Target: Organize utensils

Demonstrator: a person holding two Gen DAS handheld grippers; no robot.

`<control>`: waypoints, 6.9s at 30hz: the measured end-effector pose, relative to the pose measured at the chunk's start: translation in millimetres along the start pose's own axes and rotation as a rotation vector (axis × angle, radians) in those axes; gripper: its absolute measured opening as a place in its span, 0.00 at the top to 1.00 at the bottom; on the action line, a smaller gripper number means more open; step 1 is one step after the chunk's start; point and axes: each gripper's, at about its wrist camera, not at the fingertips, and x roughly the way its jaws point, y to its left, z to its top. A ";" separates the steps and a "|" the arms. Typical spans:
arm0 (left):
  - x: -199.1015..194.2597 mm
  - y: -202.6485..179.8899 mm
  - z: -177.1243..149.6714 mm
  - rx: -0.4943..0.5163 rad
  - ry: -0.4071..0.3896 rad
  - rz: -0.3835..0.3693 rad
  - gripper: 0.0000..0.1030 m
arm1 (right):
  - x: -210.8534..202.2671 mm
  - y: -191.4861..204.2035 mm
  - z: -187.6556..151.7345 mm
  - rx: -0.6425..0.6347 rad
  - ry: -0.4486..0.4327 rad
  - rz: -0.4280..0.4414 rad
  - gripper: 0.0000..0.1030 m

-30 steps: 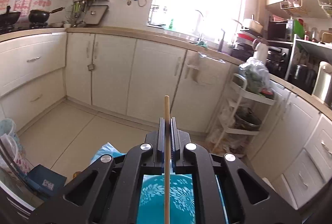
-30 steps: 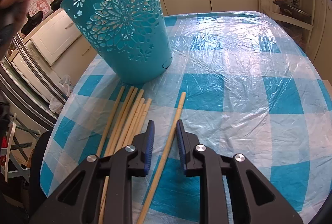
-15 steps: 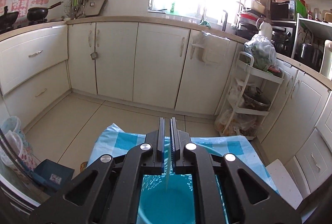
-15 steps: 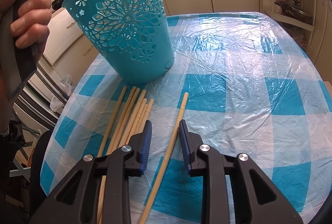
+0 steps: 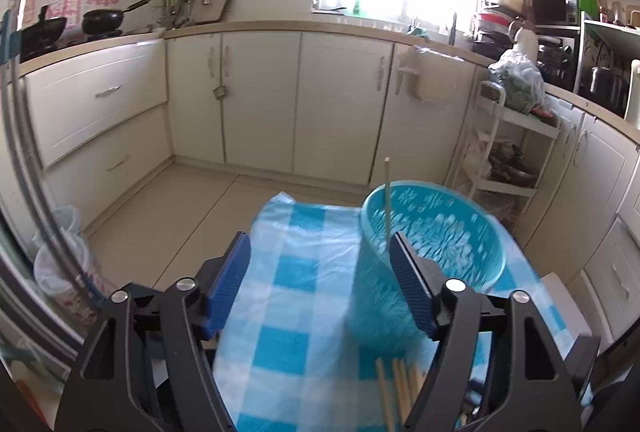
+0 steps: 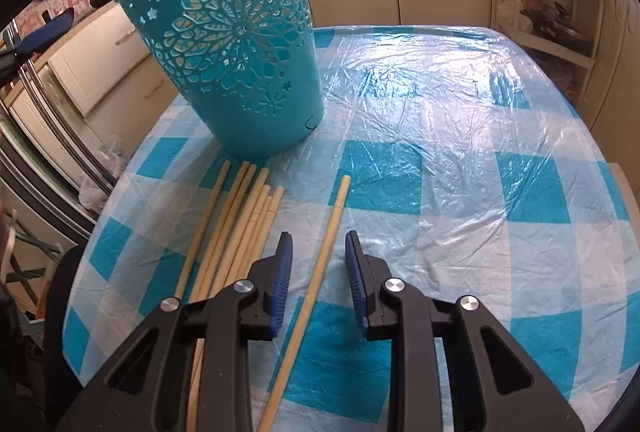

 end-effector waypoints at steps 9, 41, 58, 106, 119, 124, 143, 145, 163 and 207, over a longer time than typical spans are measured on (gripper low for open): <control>26.4 27.4 -73.5 -0.034 0.198 0.012 0.28 | -15.0 -11.8 -7.0 0.051 0.022 -0.009 0.94; 50.2 43.1 -115.7 -0.089 0.290 -0.026 0.27 | -63.5 32.4 185.9 0.182 -0.519 0.180 0.93; 49.8 48.9 -116.7 -0.121 0.280 -0.016 0.24 | -124.2 39.7 74.2 0.020 -0.456 0.137 0.68; 78.9 -41.5 -115.0 0.113 0.456 -0.011 0.22 | -9.1 -12.3 -12.0 0.089 -0.019 0.054 0.92; 88.0 -61.2 -110.5 0.195 0.497 -0.094 0.83 | -3.8 -15.0 -2.3 0.099 -0.020 0.043 0.91; 89.5 -60.7 -109.6 0.229 0.527 -0.113 0.84 | -2.4 -16.1 -0.6 0.106 -0.019 0.052 0.91; -19.7 -8.1 -33.8 0.050 0.366 -0.347 0.95 | -1.0 -23.2 -0.8 0.144 -0.022 0.092 0.91; -33.1 -6.6 -10.6 0.027 0.305 -0.375 0.95 | -1.1 -23.4 -0.8 0.144 -0.022 0.093 0.91; 13.0 -50.3 130.1 -0.099 -0.184 -0.217 0.95 | -2.0 -24.8 0.2 0.143 -0.024 0.115 0.86; 6.8 27.5 -76.5 -0.057 0.155 -0.029 0.27 | -2.7 -6.2 0.0 0.026 -0.012 0.014 0.90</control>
